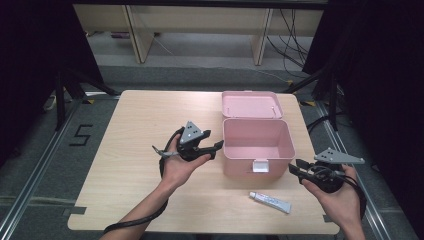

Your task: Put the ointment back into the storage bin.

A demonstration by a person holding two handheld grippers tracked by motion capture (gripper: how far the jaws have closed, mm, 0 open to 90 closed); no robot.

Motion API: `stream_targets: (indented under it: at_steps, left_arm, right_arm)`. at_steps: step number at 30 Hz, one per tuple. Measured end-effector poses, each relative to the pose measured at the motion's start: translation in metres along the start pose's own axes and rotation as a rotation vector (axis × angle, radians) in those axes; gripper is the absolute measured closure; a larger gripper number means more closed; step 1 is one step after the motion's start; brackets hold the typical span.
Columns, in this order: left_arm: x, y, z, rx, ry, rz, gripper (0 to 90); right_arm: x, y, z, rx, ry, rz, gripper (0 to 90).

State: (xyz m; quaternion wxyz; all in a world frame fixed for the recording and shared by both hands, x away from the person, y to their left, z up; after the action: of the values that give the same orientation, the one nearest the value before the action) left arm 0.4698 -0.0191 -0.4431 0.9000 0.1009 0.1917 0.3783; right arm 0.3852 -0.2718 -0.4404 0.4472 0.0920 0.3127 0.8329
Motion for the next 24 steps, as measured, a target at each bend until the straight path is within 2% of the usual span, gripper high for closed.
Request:
stream_targets:
  at_steps: [2, 7, 9, 10, 12, 14, 15, 16, 17, 18, 19, 20, 21, 22, 23, 24]
  left_arm:
    - [-0.001, 0.001, -0.001, 0.001, 0.003, -0.002, 40.2]
    - [0.001, 0.003, -0.001, 0.002, -0.001, 0.001, 40.1]
    - [0.001, 0.002, 0.0, 0.002, -0.001, 0.0, 40.1]
    - [0.001, 0.002, 0.0, 0.002, -0.004, -0.001, 40.1]
    - [0.001, 0.001, 0.001, -0.001, -0.002, -0.002, 40.1]
    - [0.002, 0.001, 0.002, 0.002, -0.005, 0.001, 40.1]
    - [0.003, 0.001, 0.002, 0.003, -0.005, 0.002, 40.1]
    - [0.002, 0.0, 0.002, 0.004, -0.006, 0.002, 40.1]
    - [0.002, 0.001, 0.002, 0.004, -0.006, 0.002, 40.1]
    - [0.002, 0.001, 0.001, 0.005, -0.009, 0.002, 40.1]
    - [0.002, 0.001, 0.001, 0.004, -0.008, 0.001, 40.0]
    - [0.001, 0.001, 0.001, 0.004, -0.006, -0.001, 40.0]
    - [0.002, 0.001, 0.001, 0.004, -0.008, 0.0, 40.1]
    - [0.002, 0.001, 0.001, 0.004, -0.008, 0.001, 40.0]
    - [0.002, 0.001, 0.001, 0.006, -0.009, 0.001, 40.0]
    - [0.003, 0.002, 0.001, 0.007, -0.01, 0.002, 40.0]
  right_arm:
    - [0.002, 0.0, -0.001, 0.007, 0.004, 0.01, 65.1]
    - [0.011, 0.001, -0.008, 0.048, 0.05, 0.039, 65.0]
    - [0.017, 0.0, -0.013, 0.081, 0.045, 0.07, 65.0]
    - [0.019, -0.002, -0.015, 0.089, 0.065, 0.081, 65.0]
    - [0.024, -0.003, -0.021, 0.143, 0.069, 0.11, 65.0]
    - [0.028, -0.007, -0.028, 0.185, 0.105, 0.149, 65.0]
    - [0.028, -0.008, -0.03, 0.203, 0.123, 0.155, 65.1]
    - [0.031, -0.014, -0.031, 0.192, 0.137, 0.165, 65.2]
    - [0.031, -0.015, -0.035, 0.231, 0.181, 0.196, 65.2]
    - [0.032, -0.017, -0.036, 0.242, 0.195, 0.207, 65.2]
    - [0.036, -0.018, -0.041, 0.289, 0.193, 0.23, 65.1]
    - [0.037, -0.021, -0.043, 0.301, 0.211, 0.246, 65.0]
    - [0.041, -0.021, -0.047, 0.349, 0.213, 0.278, 65.0]
    - [0.042, -0.023, -0.05, 0.371, 0.216, 0.296, 64.8]
    - [0.045, -0.027, -0.056, 0.417, 0.282, 0.336, 64.1]
    - [0.045, -0.027, -0.056, 0.417, 0.282, 0.336, 64.1]
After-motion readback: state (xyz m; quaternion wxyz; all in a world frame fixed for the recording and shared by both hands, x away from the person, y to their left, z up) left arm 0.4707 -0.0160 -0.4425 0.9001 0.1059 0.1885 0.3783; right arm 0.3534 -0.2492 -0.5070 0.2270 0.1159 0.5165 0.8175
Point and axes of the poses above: each handheld gripper's, and its own axes: y roughly backward along the jaws, z roughly out of its top, x roughly to its left, the point moved 10 cm from there along -y, roughly forward along the jaws, and after that the axes turned 11 degrees about y, right-handed, at the moved point
